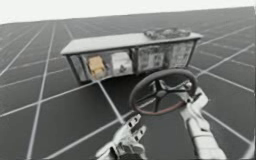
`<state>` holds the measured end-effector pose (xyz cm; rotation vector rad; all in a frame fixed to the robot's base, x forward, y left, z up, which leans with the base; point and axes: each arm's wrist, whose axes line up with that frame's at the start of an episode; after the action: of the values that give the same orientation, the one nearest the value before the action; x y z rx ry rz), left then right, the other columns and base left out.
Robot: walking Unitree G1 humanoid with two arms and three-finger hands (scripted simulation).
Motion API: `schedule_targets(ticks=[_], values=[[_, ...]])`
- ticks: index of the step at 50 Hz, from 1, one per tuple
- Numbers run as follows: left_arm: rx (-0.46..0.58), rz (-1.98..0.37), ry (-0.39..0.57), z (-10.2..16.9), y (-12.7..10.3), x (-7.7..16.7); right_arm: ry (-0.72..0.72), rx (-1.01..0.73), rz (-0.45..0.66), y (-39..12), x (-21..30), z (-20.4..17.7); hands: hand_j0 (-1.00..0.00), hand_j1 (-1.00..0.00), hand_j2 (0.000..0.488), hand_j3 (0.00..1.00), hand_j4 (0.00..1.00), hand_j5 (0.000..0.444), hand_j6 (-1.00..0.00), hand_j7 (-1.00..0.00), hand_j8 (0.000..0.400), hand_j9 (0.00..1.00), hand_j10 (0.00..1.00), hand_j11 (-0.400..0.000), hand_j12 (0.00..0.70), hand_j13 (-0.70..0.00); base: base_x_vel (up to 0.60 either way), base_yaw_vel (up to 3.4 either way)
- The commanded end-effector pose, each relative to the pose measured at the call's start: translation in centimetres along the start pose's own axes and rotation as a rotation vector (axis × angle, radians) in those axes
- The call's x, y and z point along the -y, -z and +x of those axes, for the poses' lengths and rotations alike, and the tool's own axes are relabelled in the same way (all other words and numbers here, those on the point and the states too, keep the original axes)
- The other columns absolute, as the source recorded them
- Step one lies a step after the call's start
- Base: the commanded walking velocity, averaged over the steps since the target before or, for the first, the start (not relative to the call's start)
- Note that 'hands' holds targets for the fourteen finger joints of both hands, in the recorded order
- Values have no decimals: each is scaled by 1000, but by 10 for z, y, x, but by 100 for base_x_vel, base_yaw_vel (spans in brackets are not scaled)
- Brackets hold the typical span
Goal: Pick up and drop off the object
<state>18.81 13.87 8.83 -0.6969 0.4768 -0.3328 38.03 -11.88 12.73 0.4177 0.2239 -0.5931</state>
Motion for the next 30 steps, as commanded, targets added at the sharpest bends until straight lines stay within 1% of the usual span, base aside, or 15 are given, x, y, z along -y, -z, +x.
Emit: schedule_targets(ticks=[1, 30], values=[[14, -14, 3, -3, 0, -3, -25, 20, -1, -5, -10, -6, 0, 0, 0, 1000, 1000, 0, 0, 0, 0, 1000, 1000, -400, 0, -700, 56, 8], [14, -14, 3, -3, 0, -3, -25, 20, -1, -5, -10, -6, 0, 0, 0, 1000, 1000, 0, 0, 0, 0, 1000, 1000, -400, 0, -700, 57, 5]])
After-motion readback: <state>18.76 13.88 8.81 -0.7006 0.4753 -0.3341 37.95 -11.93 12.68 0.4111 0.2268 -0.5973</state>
